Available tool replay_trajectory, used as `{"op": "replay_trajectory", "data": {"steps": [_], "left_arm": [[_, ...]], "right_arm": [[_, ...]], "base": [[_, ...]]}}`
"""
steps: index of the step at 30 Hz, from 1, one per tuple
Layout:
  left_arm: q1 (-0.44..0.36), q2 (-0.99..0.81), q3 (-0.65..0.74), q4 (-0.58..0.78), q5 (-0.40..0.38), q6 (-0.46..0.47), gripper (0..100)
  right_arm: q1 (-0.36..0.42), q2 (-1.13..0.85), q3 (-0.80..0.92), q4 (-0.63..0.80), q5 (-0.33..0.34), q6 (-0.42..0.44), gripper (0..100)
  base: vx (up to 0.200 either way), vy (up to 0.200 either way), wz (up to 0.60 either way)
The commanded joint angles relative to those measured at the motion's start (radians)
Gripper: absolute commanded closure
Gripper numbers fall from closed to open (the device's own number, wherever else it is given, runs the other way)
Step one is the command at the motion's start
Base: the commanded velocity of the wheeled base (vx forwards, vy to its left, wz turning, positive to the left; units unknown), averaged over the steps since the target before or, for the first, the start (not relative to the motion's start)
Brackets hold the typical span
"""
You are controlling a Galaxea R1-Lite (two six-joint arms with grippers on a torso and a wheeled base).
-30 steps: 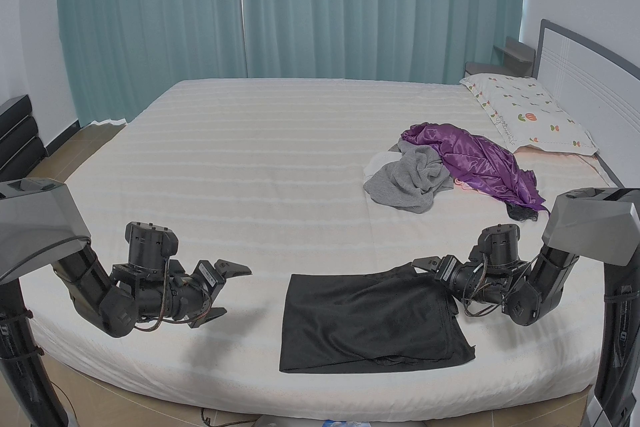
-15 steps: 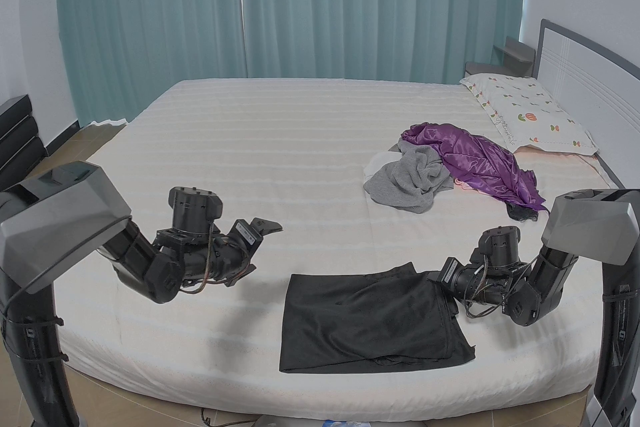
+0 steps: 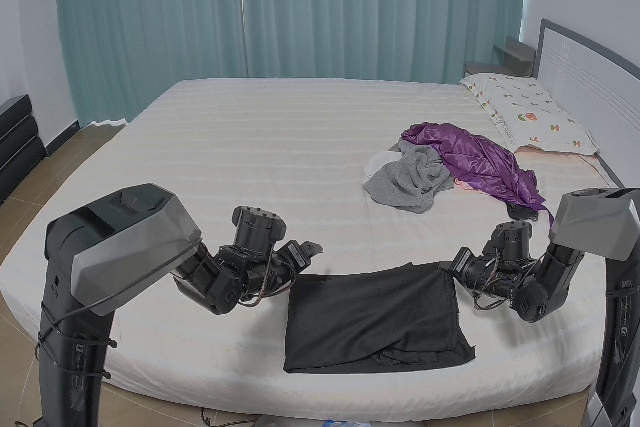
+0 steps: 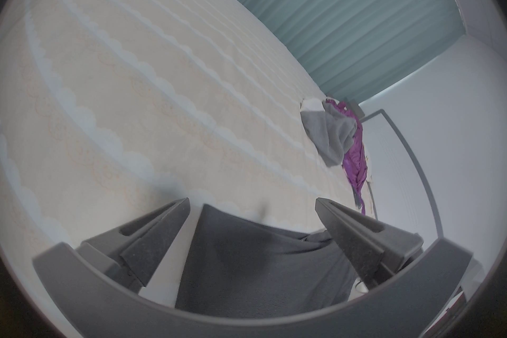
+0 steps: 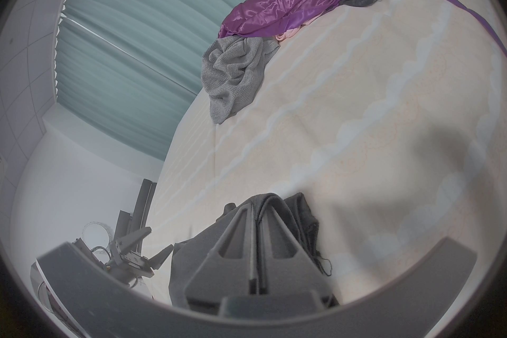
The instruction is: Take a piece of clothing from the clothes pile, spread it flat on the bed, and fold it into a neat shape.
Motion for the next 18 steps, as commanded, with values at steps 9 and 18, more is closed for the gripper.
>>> {"op": "replay_trajectory", "data": {"steps": [9,18], "left_arm": [[-0.015,0.035,0.002,0.004,0.007,0.023,100],[-0.008,0.030,0.009,-0.005,0.087,0.020,100]], "right_arm": [[-0.001,0.004,-0.001,-0.001,-0.002,0.001,100],[-0.001,0.024,-0.014,-0.032,-0.007,-0.001,100]], "base": [[0.000,0.000,0.00],[0.000,0.000,0.00]]}}
